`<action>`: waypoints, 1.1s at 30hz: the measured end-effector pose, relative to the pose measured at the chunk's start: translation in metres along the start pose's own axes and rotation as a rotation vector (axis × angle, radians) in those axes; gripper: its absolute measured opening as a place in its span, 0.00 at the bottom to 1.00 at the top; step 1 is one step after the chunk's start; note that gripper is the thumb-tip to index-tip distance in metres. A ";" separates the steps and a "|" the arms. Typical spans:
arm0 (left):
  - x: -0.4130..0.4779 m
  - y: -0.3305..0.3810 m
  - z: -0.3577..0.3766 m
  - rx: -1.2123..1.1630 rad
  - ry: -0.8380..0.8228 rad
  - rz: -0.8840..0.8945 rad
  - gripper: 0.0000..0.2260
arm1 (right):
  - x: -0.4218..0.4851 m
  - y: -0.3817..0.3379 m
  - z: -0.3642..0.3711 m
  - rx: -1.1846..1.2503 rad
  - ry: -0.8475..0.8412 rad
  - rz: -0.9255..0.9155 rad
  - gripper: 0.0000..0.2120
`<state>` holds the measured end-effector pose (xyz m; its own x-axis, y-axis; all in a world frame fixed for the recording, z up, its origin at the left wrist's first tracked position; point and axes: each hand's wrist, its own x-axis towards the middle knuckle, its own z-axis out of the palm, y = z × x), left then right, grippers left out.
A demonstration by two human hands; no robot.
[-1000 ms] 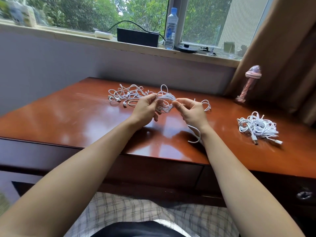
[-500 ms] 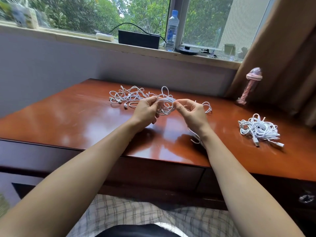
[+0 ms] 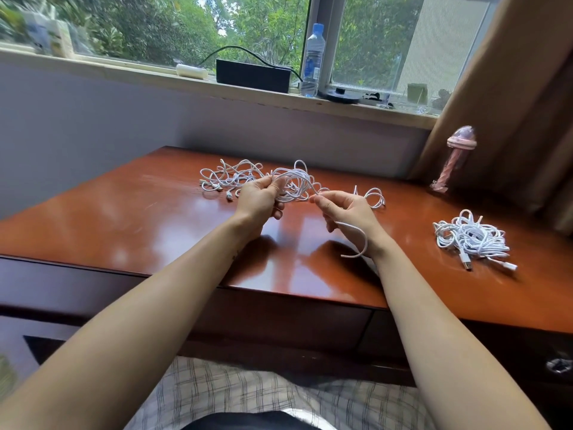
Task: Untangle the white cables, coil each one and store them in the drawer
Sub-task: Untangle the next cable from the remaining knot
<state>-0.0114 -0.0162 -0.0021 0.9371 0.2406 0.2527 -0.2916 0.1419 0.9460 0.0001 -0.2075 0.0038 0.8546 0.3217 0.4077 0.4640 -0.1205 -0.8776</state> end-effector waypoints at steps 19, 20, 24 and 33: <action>-0.003 0.000 -0.001 0.143 0.015 0.103 0.08 | 0.014 0.026 -0.004 -0.774 0.081 -0.351 0.14; -0.003 0.000 -0.001 0.148 0.015 0.113 0.08 | 0.014 0.023 -0.004 -0.795 0.058 -0.324 0.16; -0.005 0.000 -0.001 0.208 0.005 0.162 0.08 | 0.015 0.013 -0.002 -0.959 0.027 -0.217 0.19; -0.010 0.002 0.004 0.179 -0.049 0.231 0.07 | 0.024 0.007 0.009 -0.901 0.263 -0.233 0.13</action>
<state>-0.0202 -0.0222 -0.0017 0.8594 0.1994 0.4709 -0.4638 -0.0840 0.8820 0.0216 -0.1926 0.0047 0.6927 0.2215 0.6864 0.5396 -0.7906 -0.2894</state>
